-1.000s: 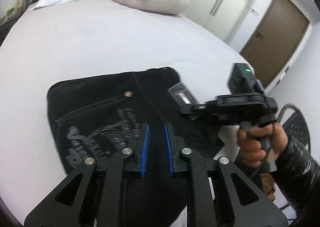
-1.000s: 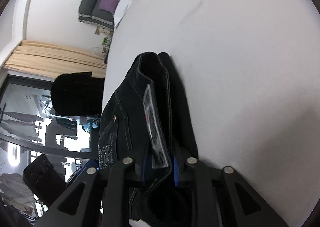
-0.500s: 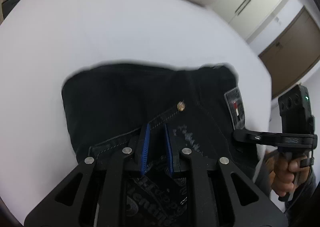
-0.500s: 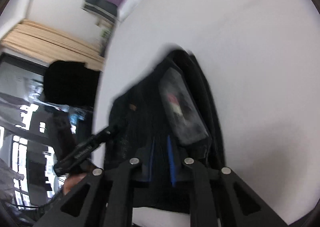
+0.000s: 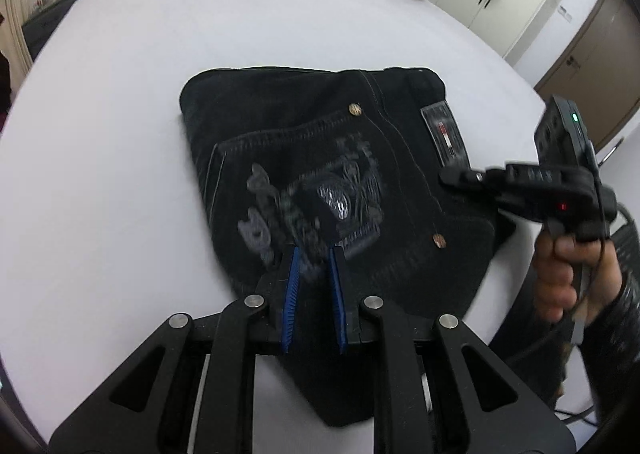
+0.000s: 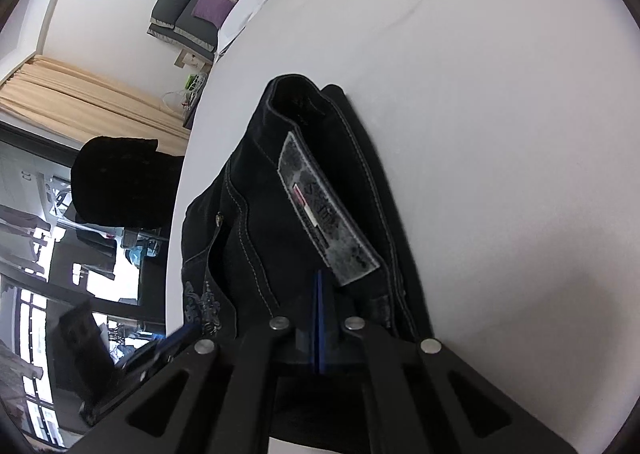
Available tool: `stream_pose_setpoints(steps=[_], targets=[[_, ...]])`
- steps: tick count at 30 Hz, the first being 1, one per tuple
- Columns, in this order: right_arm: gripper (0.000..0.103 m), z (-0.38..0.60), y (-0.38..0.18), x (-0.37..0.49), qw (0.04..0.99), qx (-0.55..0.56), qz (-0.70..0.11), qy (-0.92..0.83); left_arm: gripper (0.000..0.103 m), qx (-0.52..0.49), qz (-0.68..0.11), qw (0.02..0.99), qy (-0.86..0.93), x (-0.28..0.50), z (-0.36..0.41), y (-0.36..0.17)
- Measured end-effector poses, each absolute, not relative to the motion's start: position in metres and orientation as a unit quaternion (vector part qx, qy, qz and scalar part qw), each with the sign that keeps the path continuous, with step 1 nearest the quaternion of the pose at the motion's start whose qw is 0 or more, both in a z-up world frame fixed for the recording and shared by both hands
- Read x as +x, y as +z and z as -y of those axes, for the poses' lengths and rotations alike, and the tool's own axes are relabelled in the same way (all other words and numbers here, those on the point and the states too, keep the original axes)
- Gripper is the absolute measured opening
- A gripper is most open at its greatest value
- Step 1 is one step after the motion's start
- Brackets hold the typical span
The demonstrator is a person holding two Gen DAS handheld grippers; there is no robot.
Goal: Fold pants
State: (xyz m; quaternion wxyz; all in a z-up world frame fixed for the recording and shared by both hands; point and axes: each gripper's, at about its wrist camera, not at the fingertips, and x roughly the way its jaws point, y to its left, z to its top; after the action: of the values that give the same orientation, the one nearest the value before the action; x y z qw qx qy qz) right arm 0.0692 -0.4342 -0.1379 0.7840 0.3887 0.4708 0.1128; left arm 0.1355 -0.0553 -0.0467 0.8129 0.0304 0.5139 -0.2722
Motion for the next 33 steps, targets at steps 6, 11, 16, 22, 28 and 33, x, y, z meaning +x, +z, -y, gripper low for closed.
stream_pose_setpoints(steps=[6, 11, 16, 22, 28, 33], targets=[[0.0, 0.421, -0.125, 0.062, 0.79, 0.378, -0.476, 0.083, 0.015, 0.058, -0.516, 0.815, -0.258, 0.112, 0.052, -0.049], [0.033, 0.405, -0.083, 0.051, 0.816, 0.332, -0.469, 0.057, 0.015, 0.071, -0.517, 0.816, -0.251, 0.109, 0.066, -0.055], [0.054, 0.411, -0.048, 0.041, 0.846, 0.31, -0.431, 0.045, 0.015, 0.066, -0.52, 0.814, -0.249, 0.109, 0.066, -0.058], [0.066, 0.42, -0.061, 0.065, 0.834, 0.278, -0.475, 0.032, 0.015, 0.056, -0.522, 0.812, -0.256, 0.112, 0.07, -0.058], [0.074, 0.419, -0.098, 0.08, 0.805, 0.264, -0.53, 0.031, 0.017, 0.013, -0.516, 0.816, -0.26, 0.112, 0.054, -0.041], [0.088, 0.406, -0.102, 0.079, 0.815, 0.234, -0.528, 0.04, 0.087, -0.038, -0.5, 0.832, -0.237, 0.12, 0.022, -0.032]])
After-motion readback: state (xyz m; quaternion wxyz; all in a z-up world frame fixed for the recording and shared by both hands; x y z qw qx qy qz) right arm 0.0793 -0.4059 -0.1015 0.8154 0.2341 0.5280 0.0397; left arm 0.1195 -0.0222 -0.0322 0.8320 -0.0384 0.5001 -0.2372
